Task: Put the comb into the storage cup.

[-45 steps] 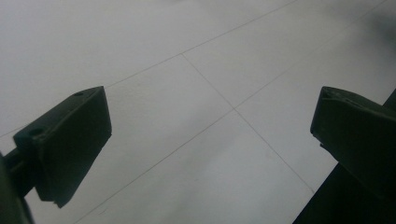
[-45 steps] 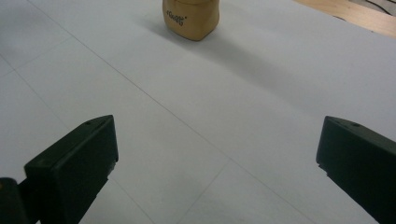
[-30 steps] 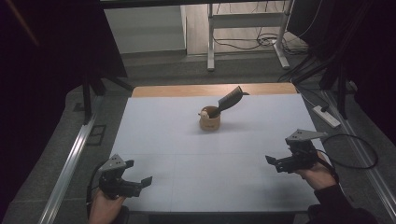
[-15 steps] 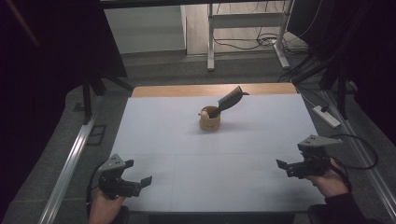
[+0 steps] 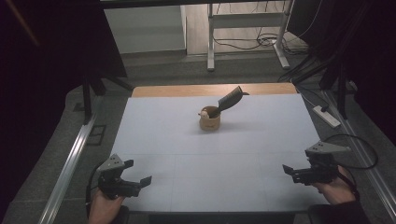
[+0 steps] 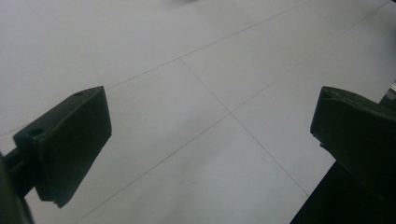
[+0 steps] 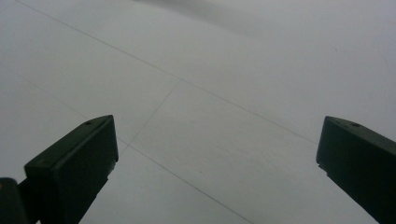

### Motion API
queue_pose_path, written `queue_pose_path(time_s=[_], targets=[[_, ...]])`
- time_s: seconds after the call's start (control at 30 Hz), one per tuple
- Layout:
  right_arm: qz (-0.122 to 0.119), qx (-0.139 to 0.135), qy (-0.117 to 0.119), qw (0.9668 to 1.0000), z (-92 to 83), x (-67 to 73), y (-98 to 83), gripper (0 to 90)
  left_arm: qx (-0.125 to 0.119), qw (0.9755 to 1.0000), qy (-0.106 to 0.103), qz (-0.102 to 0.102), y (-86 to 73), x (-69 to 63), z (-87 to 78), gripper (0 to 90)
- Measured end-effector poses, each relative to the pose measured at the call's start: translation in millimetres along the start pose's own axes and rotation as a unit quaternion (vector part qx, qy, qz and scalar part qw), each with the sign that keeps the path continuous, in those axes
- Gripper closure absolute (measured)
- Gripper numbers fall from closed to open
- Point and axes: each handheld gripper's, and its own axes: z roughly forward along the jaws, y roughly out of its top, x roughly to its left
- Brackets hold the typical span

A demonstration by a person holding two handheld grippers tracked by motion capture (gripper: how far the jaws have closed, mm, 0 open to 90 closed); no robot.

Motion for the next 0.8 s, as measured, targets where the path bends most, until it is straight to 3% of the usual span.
queue_pose_path(time_s=[0.27,0.8], targets=[[0.01,0.014,-0.007,0.9998,-2.4,-0.3,-9.5,0.0,-0.003,1.0,-0.002,-0.001,-0.3,0.5,-0.4,0.0],[0.003,0.048,-0.033,0.9983,-3.6,4.1,-18.9,0.0,-0.008,0.9999,-0.003,-0.008,-1.5,2.3,-2.0,0.0]])
